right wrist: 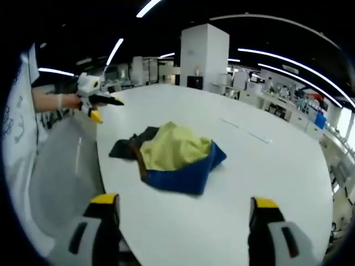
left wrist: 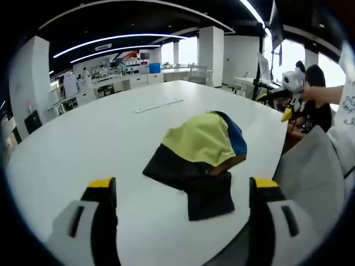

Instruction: Fold the garment on the visible template until the final outline fits inside the template.

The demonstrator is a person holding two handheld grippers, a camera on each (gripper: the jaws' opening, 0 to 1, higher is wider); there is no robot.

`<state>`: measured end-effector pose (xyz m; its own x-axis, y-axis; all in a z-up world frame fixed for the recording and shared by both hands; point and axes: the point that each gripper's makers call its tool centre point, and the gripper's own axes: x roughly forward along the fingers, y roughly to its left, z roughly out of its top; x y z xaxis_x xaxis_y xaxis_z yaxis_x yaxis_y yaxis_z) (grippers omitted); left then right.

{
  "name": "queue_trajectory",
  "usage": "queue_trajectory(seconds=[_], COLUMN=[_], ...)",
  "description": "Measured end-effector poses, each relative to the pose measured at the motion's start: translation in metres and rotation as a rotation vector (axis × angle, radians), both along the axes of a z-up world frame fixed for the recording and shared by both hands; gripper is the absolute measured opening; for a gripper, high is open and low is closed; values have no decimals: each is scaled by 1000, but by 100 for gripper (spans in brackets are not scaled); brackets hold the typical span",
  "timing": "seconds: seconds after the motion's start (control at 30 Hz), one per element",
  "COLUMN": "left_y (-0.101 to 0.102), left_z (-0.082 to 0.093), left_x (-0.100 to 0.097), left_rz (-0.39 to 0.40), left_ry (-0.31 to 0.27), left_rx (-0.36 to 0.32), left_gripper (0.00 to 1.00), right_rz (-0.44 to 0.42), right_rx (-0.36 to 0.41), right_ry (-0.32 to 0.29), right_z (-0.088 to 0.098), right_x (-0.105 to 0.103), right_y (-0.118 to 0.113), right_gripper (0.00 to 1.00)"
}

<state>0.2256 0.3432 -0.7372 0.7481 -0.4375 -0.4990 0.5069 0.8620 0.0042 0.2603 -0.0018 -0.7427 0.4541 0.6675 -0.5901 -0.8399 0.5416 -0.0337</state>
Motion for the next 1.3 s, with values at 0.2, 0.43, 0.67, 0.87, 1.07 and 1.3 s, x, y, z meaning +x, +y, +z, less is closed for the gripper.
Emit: queue_trajectory(seconds=[0.2,0.43,0.67,0.87,1.07,1.3], left_y=[2,14,21,24,20,18], left_z=[4,9,17,14,16,10], left_x=[-6,-4,-3,7,16,22], left_rz=[-3,-24,-115,-180,-205,-191], left_ry=[-4,-12,-23,-31,-48,-49], left_rx=[-9,-10,-4,-13,-72,-83], left_gripper=[96,95,94,93,92,91], right_rz=[13,-7,-75,-105,-130,-101], right_rx=[-7,-29,-27,-65,-90,-105], right_ry=[-6,-14,-21,-10,-7,-9], right_z=[4,12,28,28,25,25], right_x=[-2,-2,-12,-27,-34,-35], right_y=[8,7,18,24,26,31], right_gripper=[98,98,98,97,97,98])
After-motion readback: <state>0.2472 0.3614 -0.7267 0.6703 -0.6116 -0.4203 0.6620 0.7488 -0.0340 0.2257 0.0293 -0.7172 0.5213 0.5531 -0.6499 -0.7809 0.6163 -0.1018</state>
